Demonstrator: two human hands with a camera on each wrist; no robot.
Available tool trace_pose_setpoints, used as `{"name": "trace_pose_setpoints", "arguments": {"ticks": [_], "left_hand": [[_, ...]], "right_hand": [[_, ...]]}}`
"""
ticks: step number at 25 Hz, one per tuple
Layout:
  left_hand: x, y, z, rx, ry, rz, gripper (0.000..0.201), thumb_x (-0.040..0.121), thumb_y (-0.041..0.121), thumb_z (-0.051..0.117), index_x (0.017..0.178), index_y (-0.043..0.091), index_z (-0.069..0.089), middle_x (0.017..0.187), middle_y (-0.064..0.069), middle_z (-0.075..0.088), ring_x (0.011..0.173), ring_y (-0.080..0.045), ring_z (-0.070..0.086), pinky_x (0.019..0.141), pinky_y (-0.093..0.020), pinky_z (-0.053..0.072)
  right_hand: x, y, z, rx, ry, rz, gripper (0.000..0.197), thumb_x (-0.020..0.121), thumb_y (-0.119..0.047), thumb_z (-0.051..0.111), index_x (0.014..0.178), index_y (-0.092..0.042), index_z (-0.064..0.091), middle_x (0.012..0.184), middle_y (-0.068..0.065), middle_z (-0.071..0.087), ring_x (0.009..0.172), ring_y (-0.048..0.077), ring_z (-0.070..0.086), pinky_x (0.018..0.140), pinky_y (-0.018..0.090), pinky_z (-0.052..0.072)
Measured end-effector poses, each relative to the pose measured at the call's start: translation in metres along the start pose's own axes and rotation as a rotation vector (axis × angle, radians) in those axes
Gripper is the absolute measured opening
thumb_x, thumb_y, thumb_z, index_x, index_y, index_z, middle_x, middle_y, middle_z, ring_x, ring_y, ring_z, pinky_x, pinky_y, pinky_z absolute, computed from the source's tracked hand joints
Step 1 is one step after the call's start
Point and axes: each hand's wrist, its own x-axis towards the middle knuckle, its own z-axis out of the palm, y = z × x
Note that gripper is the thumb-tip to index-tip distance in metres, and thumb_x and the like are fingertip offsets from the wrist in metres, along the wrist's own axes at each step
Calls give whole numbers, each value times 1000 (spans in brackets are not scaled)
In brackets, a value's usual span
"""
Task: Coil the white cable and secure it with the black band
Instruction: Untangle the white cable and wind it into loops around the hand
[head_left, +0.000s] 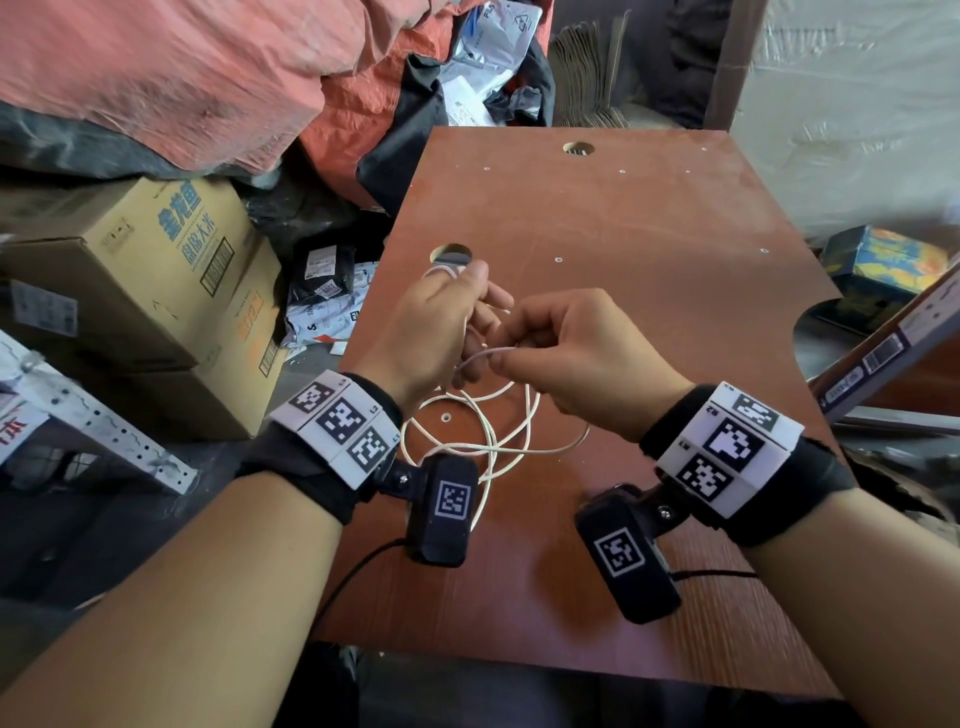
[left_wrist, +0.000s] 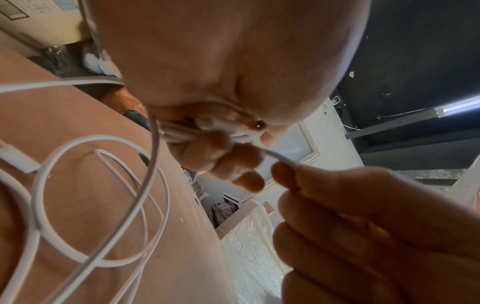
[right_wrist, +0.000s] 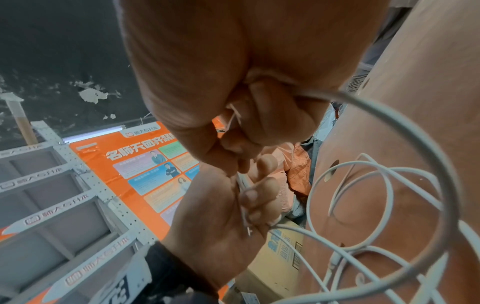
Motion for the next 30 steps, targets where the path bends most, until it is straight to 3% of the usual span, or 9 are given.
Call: {"name": "trace_pose_setpoints", "arguments": {"ticks": [5, 8, 11, 17, 20, 23, 25, 28, 30], "left_hand": [[-3, 5, -3, -17, -96, -62, 44, 105, 36, 36, 82, 9, 61, 50, -4, 46, 34, -11, 29, 37, -17, 23], [-3, 8, -3, -77, -147, -135, 58, 103, 49, 33, 76, 8, 64, 50, 0, 31, 36, -11, 22, 38, -16, 19], [-3, 10, -3, -141, -163, -192, 64, 101, 57, 31, 73, 8, 60, 49, 2, 26, 35, -10, 18, 39, -15, 13], [-3, 11, -7, -186, -221, -228, 52, 102, 54, 33, 63, 19, 36, 55, 0, 16, 40, -9, 9, 39, -15, 7], [-4, 10, -5, -203, -232, -239, 50, 103, 52, 31, 63, 21, 33, 55, 2, 19, 40, -9, 10, 38, -14, 7], [-3, 11, -6, -226, -252, -227, 49, 103, 50, 31, 64, 21, 35, 54, 3, 21, 40, -9, 11, 39, -18, 5], [-4, 12, -9, -287, -281, -211, 46, 104, 47, 33, 67, 19, 37, 54, 3, 23, 39, -9, 14, 37, -18, 9], [-7, 14, -10, -379, -326, -188, 39, 104, 39, 36, 75, 15, 44, 60, 0, 30, 41, -11, 26, 39, -20, 22], [-9, 14, -10, -380, -329, -174, 35, 104, 35, 37, 81, 13, 50, 62, -1, 32, 43, -11, 27, 41, -21, 20]], "right_hand": [[4, 1, -13, 174, 136, -20, 4, 82, 2, 66, 81, 0, 69, 48, -8, 55, 38, 1, 41, 40, 15, 32], [6, 5, -12, 169, 257, -73, 8, 83, -11, 74, 84, -4, 70, 54, -8, 60, 43, 2, 44, 42, 16, 34], [10, 10, -9, 110, 340, -82, 15, 84, -22, 76, 82, -8, 70, 54, -9, 59, 43, 2, 45, 44, 15, 36], [14, 13, -9, 144, 364, -49, 13, 92, -11, 65, 83, -19, 72, 56, -9, 58, 46, 4, 47, 49, 22, 39], [16, 16, -10, 203, 359, -22, 20, 93, -6, 60, 85, -21, 70, 61, -4, 60, 48, 10, 47, 49, 26, 39], [15, 17, -11, 157, 376, -8, 11, 93, -12, 64, 85, -17, 69, 63, -2, 63, 47, 2, 50, 50, 20, 40], [14, 17, -13, 141, 406, 15, 12, 91, -21, 68, 84, -11, 67, 58, -1, 63, 42, 1, 49, 46, 15, 38], [13, 17, -15, 172, 425, 74, 26, 90, -32, 69, 82, -8, 63, 48, -1, 58, 35, 7, 44, 39, 18, 34], [13, 17, -15, 181, 429, 86, 28, 90, -34, 69, 81, -9, 61, 46, -2, 56, 34, 8, 42, 39, 19, 33]]}}
